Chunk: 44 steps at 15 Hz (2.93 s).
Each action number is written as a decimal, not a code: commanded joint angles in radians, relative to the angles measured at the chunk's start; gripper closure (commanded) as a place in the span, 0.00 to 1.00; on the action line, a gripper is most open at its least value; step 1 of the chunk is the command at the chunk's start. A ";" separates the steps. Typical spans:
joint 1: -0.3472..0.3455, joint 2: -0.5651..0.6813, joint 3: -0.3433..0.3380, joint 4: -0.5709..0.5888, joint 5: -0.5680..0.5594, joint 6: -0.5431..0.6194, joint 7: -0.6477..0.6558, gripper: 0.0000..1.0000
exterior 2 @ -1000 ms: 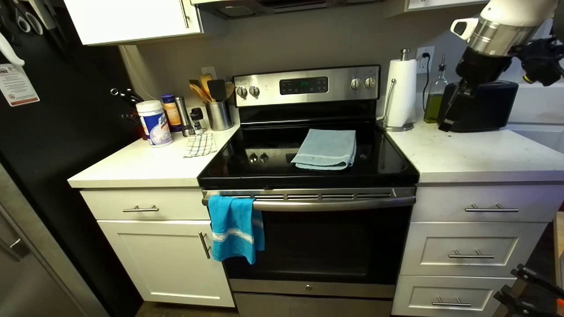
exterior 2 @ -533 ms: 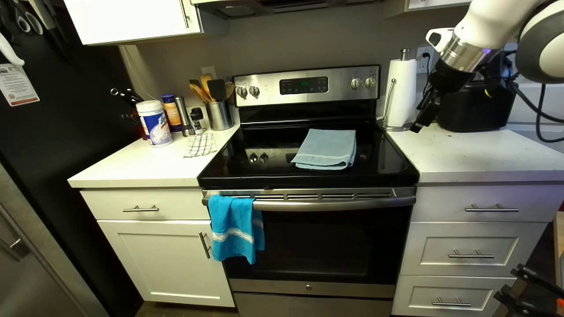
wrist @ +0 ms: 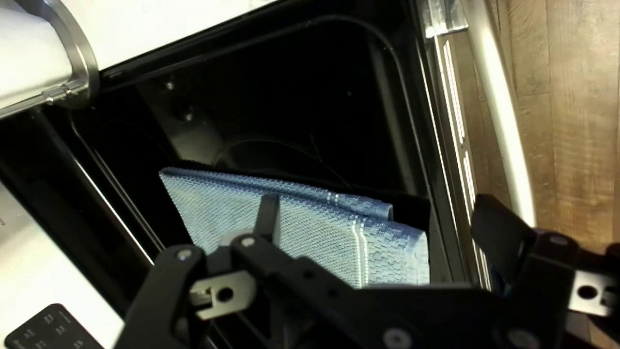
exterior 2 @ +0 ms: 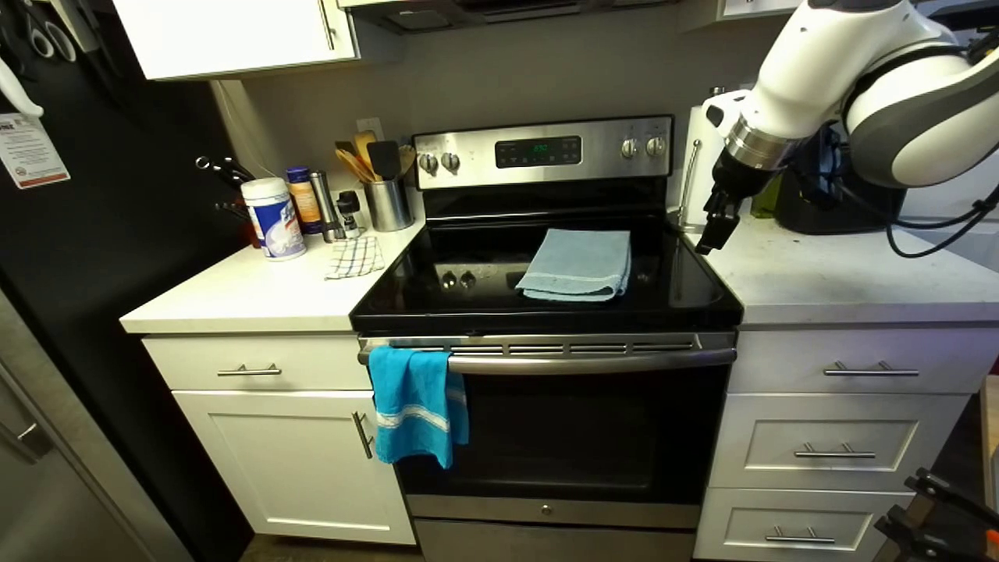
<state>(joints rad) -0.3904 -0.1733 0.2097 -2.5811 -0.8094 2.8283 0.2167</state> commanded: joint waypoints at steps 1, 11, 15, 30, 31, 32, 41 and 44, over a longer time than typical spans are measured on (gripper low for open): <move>-0.034 0.097 0.044 0.084 -0.148 -0.017 0.160 0.00; -0.013 0.089 0.024 0.069 -0.121 -0.005 0.130 0.00; -0.013 0.089 0.024 0.069 -0.121 -0.005 0.130 0.00; 0.335 0.384 -0.018 0.541 0.066 -0.404 0.288 0.00; 0.380 0.409 -0.041 0.577 0.068 -0.434 0.297 0.00; 0.419 0.434 -0.062 0.609 0.066 -0.457 0.307 0.00; 0.571 0.706 -0.209 0.905 0.104 -0.539 0.323 0.00; 0.598 0.769 -0.245 0.961 0.110 -0.574 0.321 0.00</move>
<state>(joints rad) 0.1719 0.5398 0.0018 -1.6846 -0.7263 2.3090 0.5269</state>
